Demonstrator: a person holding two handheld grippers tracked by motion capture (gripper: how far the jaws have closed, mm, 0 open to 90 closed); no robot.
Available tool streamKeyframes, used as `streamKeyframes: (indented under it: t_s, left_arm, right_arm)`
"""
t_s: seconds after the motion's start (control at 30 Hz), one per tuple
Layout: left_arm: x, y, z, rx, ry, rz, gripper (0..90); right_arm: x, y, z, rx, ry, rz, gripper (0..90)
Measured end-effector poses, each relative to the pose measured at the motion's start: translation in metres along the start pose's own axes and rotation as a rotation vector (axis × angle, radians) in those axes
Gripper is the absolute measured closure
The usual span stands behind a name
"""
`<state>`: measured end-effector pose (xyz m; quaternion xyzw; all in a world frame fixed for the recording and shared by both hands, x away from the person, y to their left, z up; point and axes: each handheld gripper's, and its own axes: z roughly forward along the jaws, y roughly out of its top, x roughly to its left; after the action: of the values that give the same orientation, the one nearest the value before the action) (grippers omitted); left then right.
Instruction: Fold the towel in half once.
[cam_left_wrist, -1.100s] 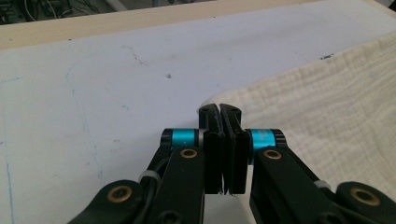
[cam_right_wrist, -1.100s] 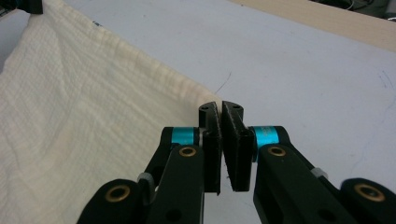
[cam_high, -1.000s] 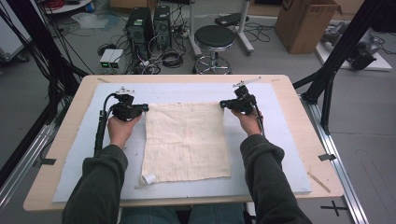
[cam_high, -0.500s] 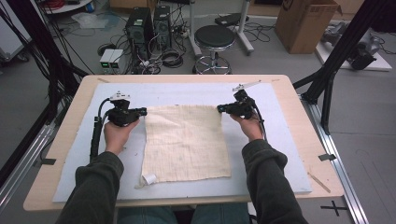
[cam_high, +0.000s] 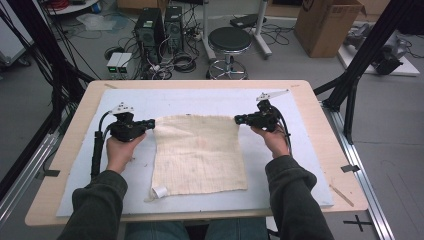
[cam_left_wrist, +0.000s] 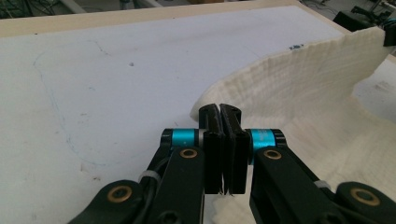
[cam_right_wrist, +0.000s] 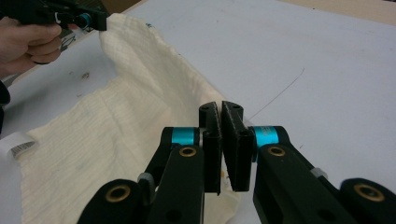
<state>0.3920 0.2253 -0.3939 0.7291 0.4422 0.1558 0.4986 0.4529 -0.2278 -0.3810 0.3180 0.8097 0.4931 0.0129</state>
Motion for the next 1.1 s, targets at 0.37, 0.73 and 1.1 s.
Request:
streamKeyframes:
  t_s: [0.37,0.73,1.1]
  left_arm:
    - [-0.004,-0.002,-0.006,-0.008,-0.038,0.003,87.6]
    - [-0.013,-0.002,-0.015,-0.003,-0.068,0.040,87.6]
    - [-0.012,-0.014,-0.022,-0.012,-0.091,0.013,87.7]
  right_arm:
    - [0.001,-0.011,-0.008,-0.015,0.009,0.009,86.5]
    - [0.010,-0.010,-0.013,-0.017,0.039,-0.022,86.5]
    - [0.021,-0.008,-0.015,-0.009,0.071,-0.044,86.5]
